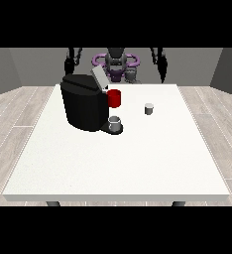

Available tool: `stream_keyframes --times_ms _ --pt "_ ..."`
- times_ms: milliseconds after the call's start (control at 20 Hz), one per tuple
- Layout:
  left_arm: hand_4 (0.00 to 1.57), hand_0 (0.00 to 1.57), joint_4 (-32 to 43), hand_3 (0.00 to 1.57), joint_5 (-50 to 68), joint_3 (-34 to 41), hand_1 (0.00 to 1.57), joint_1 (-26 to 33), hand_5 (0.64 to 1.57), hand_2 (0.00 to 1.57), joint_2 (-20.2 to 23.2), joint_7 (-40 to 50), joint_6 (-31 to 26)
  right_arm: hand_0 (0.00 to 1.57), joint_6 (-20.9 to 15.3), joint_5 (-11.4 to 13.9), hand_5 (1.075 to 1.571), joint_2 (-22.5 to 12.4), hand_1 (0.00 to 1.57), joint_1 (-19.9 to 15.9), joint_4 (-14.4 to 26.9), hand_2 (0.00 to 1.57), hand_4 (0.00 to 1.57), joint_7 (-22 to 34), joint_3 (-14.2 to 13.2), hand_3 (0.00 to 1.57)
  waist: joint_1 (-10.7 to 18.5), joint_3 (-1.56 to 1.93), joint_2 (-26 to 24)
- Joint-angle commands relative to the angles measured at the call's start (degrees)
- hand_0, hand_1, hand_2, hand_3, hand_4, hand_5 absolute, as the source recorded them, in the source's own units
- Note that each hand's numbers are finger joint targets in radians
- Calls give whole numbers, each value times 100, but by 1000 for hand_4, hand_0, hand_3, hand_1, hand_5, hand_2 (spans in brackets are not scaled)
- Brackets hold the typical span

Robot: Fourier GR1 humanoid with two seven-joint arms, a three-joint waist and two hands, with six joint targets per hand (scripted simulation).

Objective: Insert the coffee pod into the coffee machine and close the lid

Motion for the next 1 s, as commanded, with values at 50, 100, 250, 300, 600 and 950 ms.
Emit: stream_keyframes --times_ms 50,100,250,300,600,950 --pt "547 0 -87 0 53 -87 0 -145 1571 0 73 -9 -290 0 118 -68 1571 171 0 238 428 0 328 -621 -10 0 -80 -101 -114" --pt "547 0 172 0 16 -12 0 -606 1571 0 56 -282 -250 0 140 6 1571 217 0 -87 326 0 328 -509 165 0 -217 -103 140" --pt "547 0 258 0 105 -146 0 -438 1571 0 202 -618 -730 0 482 -244 1571 65 0 127 95 0 328 -417 130 0 -433 -105 -94" --pt "547 0 377 0 -87 -58 0 -490 1571 0 494 -549 -754 0 149 -440 1571 403 0 -140 87 0 328 -852 -118 0 -430 -102 86" --pt "0 0 1224 0 -915 51 0 -1141 1571 0 960 -470 -507 0 382 -354 1571 368 0 -168 -14 0 339 -932 132 0 -779 -104 371" --pt "0 0 2474 0 -1629 259 0 -1733 1571 0 1502 -790 -224 0 312 -130 1571 468 0 -537 -521 0 232 -749 496 0 -1281 -108 1004"
